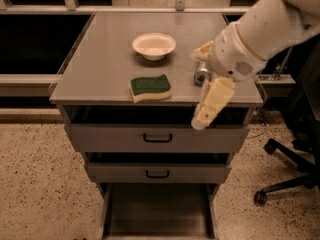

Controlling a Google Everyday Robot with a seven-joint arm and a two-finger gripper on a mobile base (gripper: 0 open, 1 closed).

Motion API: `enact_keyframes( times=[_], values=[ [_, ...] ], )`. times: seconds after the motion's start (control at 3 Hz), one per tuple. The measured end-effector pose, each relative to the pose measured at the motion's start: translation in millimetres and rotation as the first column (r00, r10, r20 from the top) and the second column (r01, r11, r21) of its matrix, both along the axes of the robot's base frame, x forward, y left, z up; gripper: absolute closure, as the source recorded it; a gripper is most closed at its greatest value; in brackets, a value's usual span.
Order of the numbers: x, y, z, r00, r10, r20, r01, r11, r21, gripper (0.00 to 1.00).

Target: Place sponge into bottom drawer

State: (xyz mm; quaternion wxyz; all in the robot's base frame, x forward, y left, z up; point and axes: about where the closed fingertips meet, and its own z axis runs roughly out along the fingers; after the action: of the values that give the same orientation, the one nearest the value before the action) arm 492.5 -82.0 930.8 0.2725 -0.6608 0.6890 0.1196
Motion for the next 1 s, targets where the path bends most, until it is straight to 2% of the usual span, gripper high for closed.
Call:
enact_keyframes(
  times=[0.33, 0.67, 1.0],
  values=[
    [49.8, 25.3, 3.7, 0.9951, 0.092, 0.035, -0.093, 0.996, 0.012, 0.00],
    [91.1, 52.1, 1.1, 0.9873, 0.149, 0.056, -0.151, 0.987, 0.046, 0.00],
    [106.2, 76.7, -23.7, 0.9851, 0.172, 0.009, -0.172, 0.978, 0.117, 0.00]
  ],
)
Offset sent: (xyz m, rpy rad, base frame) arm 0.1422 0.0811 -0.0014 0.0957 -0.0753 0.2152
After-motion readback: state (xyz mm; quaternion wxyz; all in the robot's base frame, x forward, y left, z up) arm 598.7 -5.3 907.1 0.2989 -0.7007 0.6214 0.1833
